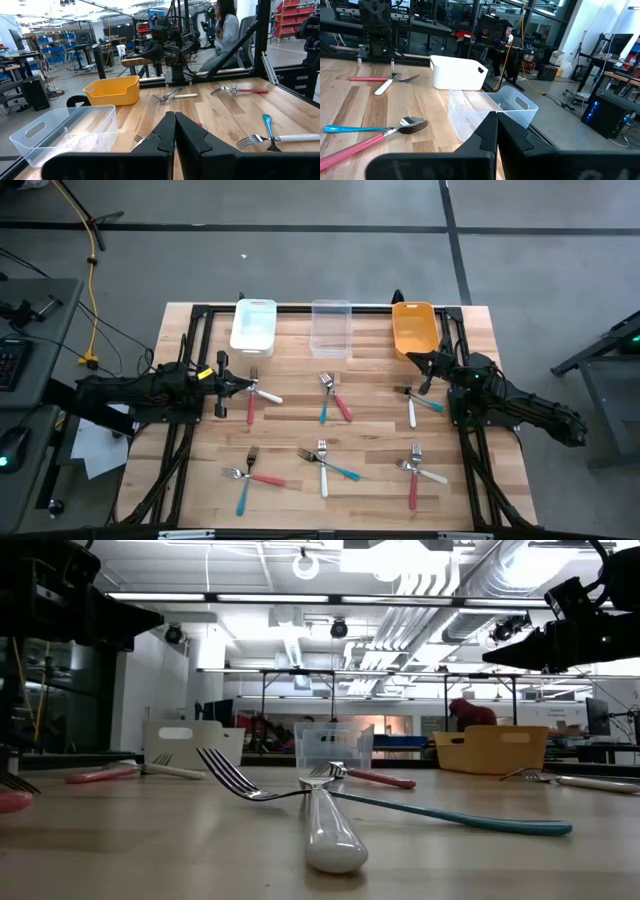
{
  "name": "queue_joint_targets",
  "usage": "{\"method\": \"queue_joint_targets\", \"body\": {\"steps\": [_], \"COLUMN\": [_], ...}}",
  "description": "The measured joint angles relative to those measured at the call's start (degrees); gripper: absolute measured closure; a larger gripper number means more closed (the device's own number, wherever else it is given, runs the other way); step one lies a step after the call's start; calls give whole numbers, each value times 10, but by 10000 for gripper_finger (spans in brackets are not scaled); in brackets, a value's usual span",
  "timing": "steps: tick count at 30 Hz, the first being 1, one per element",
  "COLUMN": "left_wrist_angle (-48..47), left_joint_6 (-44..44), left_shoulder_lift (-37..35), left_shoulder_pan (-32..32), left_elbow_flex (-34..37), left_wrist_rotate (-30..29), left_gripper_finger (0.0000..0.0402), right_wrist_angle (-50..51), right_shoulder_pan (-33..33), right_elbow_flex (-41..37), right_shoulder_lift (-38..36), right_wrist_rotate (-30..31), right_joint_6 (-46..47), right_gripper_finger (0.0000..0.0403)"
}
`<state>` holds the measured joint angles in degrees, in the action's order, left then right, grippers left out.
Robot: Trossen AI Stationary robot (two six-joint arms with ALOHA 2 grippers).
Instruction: Sort silverware by color (type)
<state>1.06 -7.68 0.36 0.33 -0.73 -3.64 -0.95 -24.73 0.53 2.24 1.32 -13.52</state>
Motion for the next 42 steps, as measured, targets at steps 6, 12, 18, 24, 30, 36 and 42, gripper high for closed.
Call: {"method": "queue_joint_targets", "body": {"steps": [6, 12, 18, 24, 30, 36, 42], "left_wrist_angle": [0, 0, 0, 0, 0, 0, 0], "left_joint_6": [0, 0, 0, 0, 0, 0, 0], "left_shoulder_lift": [0, 0, 0, 0, 0, 0, 0], "left_shoulder_pan": [0, 0, 0, 0, 0, 0, 0], "left_elbow_flex": [0, 0, 0, 0, 0, 0, 0], "left_wrist_rotate": [0, 0, 0, 0, 0, 0, 0], "left_gripper_finger": [398, 398, 398, 398, 398, 398, 398], "right_wrist_angle": [0, -5, -101, -124, 61, 128, 141], "right_shoulder_pan": [0, 0, 0, 0, 6, 44, 90], "right_elbow_flex": [0, 0, 0, 7, 68, 95, 138], "right_shoulder_lift": [0, 0, 0, 1, 43, 170, 323], "right_wrist_rotate": [0, 1, -49, -48, 1, 77, 95], "right_joint_6": [0, 36, 102, 162, 263, 313, 346], "right_gripper_finger": [402, 402, 402, 402, 402, 402, 402]}}
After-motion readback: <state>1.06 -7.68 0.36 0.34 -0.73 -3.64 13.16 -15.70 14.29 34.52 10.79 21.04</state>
